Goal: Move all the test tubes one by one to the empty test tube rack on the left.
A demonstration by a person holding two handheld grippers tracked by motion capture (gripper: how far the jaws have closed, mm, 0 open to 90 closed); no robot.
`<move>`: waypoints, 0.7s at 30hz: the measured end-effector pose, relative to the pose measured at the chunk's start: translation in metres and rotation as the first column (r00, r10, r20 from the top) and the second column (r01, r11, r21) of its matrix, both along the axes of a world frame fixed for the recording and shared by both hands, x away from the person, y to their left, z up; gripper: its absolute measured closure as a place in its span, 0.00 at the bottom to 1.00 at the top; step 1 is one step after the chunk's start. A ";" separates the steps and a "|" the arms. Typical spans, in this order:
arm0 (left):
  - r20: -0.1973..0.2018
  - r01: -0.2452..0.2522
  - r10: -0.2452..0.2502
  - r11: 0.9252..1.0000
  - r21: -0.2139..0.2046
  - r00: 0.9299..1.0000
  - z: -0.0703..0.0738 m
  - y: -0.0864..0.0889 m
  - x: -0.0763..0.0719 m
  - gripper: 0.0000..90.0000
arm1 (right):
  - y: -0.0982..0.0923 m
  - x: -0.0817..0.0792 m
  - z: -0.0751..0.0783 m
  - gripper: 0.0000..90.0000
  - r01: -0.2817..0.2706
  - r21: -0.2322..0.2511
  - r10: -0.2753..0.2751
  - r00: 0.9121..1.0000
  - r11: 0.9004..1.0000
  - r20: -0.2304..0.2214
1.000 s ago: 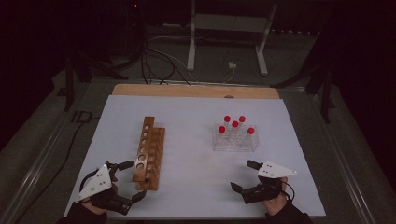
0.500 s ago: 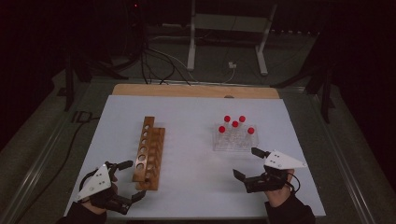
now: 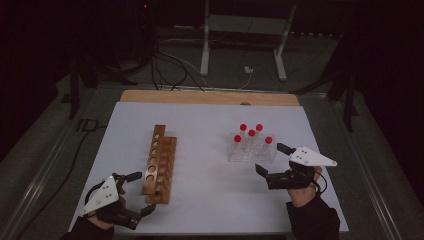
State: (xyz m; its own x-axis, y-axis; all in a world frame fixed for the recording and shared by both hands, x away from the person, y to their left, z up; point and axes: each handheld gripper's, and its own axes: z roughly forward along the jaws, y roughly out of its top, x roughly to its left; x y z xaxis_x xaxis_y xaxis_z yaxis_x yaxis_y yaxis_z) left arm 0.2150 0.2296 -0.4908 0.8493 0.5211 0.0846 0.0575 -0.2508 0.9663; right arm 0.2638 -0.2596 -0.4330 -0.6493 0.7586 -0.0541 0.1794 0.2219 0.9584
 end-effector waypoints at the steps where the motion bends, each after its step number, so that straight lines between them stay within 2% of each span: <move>1: 0.000 0.000 0.000 1.000 0.000 1.000 0.000 0.000 0.000 0.00 | -0.001 0.002 0.001 0.00 0.006 0.005 -0.006 1.000 1.000 -0.002; 3: 0.001 0.000 0.000 1.000 -0.001 1.000 0.000 0.000 0.000 0.00 | -0.002 0.005 0.002 0.00 0.035 -0.004 -0.035 0.999 0.999 0.000; 7: 0.000 0.001 -0.001 1.000 -0.002 1.000 0.000 0.000 0.000 0.00 | -0.006 0.012 0.003 0.00 0.058 0.000 -0.058 0.998 0.998 -0.015; 11: 0.001 0.002 -0.002 1.000 -0.002 1.000 0.000 0.000 0.000 0.00 | -0.013 0.023 0.000 0.00 0.124 -0.010 -0.125 0.992 0.992 -0.030; 14: 0.001 0.004 -0.004 1.000 0.002 1.000 0.000 0.000 0.000 0.00 | -0.016 0.027 -0.003 0.00 0.141 -0.004 -0.141 0.989 0.990 -0.047; 15: 0.001 0.005 -0.005 1.000 0.004 1.000 0.000 0.000 0.000 0.00 | -0.019 0.030 -0.006 0.00 0.171 -0.012 -0.172 0.983 0.985 -0.059; 21: 0.001 0.005 -0.005 1.000 0.004 1.000 0.000 0.000 0.000 0.00 | -0.022 0.042 -0.018 0.00 0.193 -0.034 -0.196 0.974 0.981 -0.116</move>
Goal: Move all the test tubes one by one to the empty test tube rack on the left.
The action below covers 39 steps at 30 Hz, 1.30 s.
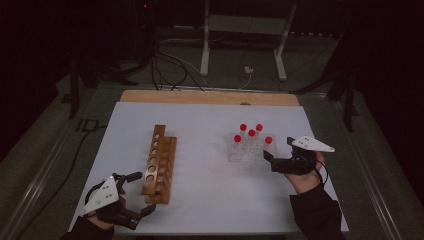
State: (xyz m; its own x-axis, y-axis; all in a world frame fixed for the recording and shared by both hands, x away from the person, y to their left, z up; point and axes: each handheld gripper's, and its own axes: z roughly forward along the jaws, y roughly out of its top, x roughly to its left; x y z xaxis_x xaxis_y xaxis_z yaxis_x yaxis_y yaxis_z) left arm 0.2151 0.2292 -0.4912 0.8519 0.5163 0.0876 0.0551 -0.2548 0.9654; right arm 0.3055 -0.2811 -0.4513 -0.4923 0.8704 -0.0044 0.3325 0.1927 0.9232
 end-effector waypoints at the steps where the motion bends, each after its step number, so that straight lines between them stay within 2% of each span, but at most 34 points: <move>1: 0.000 0.000 0.000 1.000 -0.001 1.000 0.000 0.000 0.000 0.00 | 0.000 0.001 -0.002 0.00 0.002 -0.005 -0.002 1.000 1.000 -0.007; 5: -0.001 0.001 -0.001 1.000 0.002 1.000 0.000 0.000 0.000 0.00 | 0.001 0.006 -0.008 0.07 0.011 -0.009 -0.011 1.000 1.000 -0.028; 10: 0.000 0.001 -0.001 1.000 0.002 1.000 0.000 0.000 0.000 0.00 | 0.004 0.013 -0.015 0.11 0.014 -0.034 -0.017 0.997 0.999 -0.078; 14: -0.003 0.003 -0.003 1.000 0.006 1.000 -0.001 -0.001 0.000 0.00 | 0.006 0.017 -0.018 0.18 0.028 -0.046 -0.032 0.995 0.999 -0.092; 19: 0.002 0.000 0.000 1.000 0.009 1.000 0.000 -0.001 0.000 0.00 | 0.008 0.023 -0.021 0.30 0.029 -0.057 -0.036 0.992 0.998 -0.118; 21: 0.003 0.001 -0.001 1.000 0.009 1.000 0.000 -0.001 0.000 0.00 | 0.009 0.025 -0.022 0.38 0.023 -0.056 -0.030 0.991 0.998 -0.127; 26: -0.010 0.000 0.000 1.000 0.012 1.000 -0.001 -0.001 0.000 0.00 | 0.010 0.030 -0.023 0.60 0.020 -0.056 -0.027 0.991 0.998 -0.135; 30: 0.001 -0.025 0.025 1.000 0.012 1.000 0.000 -0.001 0.000 0.00 | 0.011 0.034 -0.025 0.67 0.021 -0.059 -0.030 0.989 0.998 -0.147; 39: 0.003 -0.028 0.027 1.000 0.007 1.000 0.000 0.000 -0.001 0.00 | 0.015 0.038 -0.029 0.81 0.027 -0.077 -0.037 0.989 0.997 -0.143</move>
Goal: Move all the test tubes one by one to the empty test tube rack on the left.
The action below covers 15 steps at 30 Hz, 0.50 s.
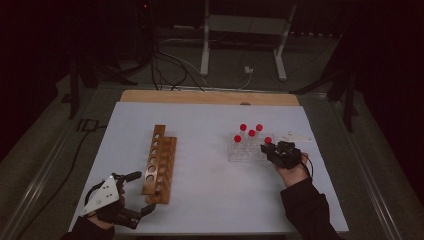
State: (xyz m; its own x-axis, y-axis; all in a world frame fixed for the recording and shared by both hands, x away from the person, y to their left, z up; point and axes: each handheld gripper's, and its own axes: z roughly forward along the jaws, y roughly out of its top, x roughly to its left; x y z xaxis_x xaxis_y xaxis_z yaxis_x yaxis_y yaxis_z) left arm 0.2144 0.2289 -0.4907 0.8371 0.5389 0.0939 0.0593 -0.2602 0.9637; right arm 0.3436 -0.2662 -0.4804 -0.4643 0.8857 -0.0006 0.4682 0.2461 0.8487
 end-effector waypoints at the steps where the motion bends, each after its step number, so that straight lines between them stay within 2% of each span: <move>1: -0.001 0.002 -0.002 1.000 -0.002 1.000 0.000 0.000 0.000 0.00 | 0.000 0.000 0.000 0.82 0.000 -0.001 0.000 1.000 1.000 0.002; 8: -0.015 0.012 -0.012 1.000 -0.001 1.000 0.000 0.000 0.001 0.00 | 0.001 0.000 0.000 0.83 0.009 -0.019 -0.009 1.000 1.000 0.011; 15: -0.024 0.024 -0.024 1.000 0.001 0.999 0.001 -0.001 0.001 0.00 | 0.002 -0.003 0.007 0.84 0.010 -0.024 -0.009 0.999 1.000 0.030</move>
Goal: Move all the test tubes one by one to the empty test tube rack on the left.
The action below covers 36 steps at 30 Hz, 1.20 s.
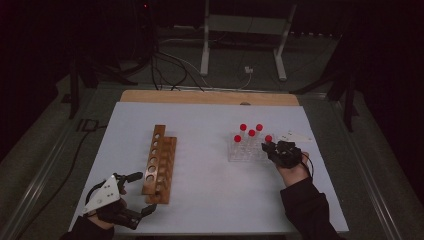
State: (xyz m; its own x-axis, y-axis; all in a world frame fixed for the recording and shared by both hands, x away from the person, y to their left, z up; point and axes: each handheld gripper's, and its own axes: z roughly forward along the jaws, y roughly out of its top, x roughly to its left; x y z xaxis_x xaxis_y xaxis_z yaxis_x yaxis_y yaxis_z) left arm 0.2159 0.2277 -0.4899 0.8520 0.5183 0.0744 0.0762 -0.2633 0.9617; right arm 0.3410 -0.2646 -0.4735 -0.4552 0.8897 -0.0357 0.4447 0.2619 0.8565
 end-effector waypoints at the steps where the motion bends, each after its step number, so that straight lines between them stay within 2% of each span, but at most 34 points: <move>1: 0.000 -0.001 0.001 1.000 -0.002 1.000 0.000 0.000 0.000 0.00 | -0.001 0.000 0.001 0.84 -0.002 0.006 0.002 1.000 1.000 0.001; 10: -0.027 -0.002 0.002 1.000 0.004 1.000 0.008 -0.001 -0.001 0.00 | -0.003 -0.010 0.019 0.84 -0.008 0.007 0.007 0.998 1.000 0.056; 11: -0.037 0.005 -0.004 1.000 0.006 0.999 0.009 -0.002 -0.001 0.00 | -0.003 -0.013 0.024 0.84 -0.009 0.012 0.008 0.997 1.000 0.072; 14: -0.055 -0.014 0.015 1.000 0.011 0.998 0.012 -0.004 0.000 0.00 | -0.005 -0.019 0.033 0.84 -0.003 0.005 0.002 0.995 1.000 0.100; 19: -0.072 -0.014 0.013 1.000 -0.010 0.997 0.022 -0.003 0.001 0.00 | -0.007 -0.029 0.046 0.84 -0.007 0.010 0.006 0.991 1.000 0.136; 20: -0.077 -0.010 0.009 1.000 -0.018 0.997 0.028 -0.001 0.002 0.00 | -0.007 -0.030 0.048 0.84 -0.015 0.015 0.013 0.990 1.000 0.138; 23: -0.085 -0.004 0.001 1.000 -0.025 0.996 0.033 -0.001 0.005 0.00 | -0.004 -0.033 0.051 0.84 -0.033 0.017 0.031 0.990 0.999 0.138; 24: -0.100 0.001 -0.003 1.000 -0.023 0.995 0.038 -0.002 0.008 0.00 | 0.000 -0.036 0.052 0.84 -0.052 0.015 0.050 0.990 0.999 0.135; 28: -0.095 0.010 -0.012 1.000 -0.019 0.995 0.043 -0.007 0.012 0.00 | 0.009 -0.042 0.052 0.84 -0.100 0.008 0.098 0.988 0.995 0.118; 30: -0.096 0.021 -0.022 1.000 -0.010 0.995 0.045 -0.011 0.015 0.00 | 0.012 -0.043 0.051 0.84 -0.112 0.005 0.111 0.987 0.994 0.114; 31: -0.097 0.029 -0.029 1.000 0.002 0.995 0.048 -0.017 0.017 0.00 | 0.017 -0.045 0.049 0.84 -0.138 -0.005 0.138 0.985 0.990 0.106; 36: -0.113 0.050 -0.047 0.998 0.024 0.992 0.052 -0.028 0.022 0.00 | 0.029 -0.050 0.044 0.84 -0.195 -0.004 0.194 0.978 0.981 0.082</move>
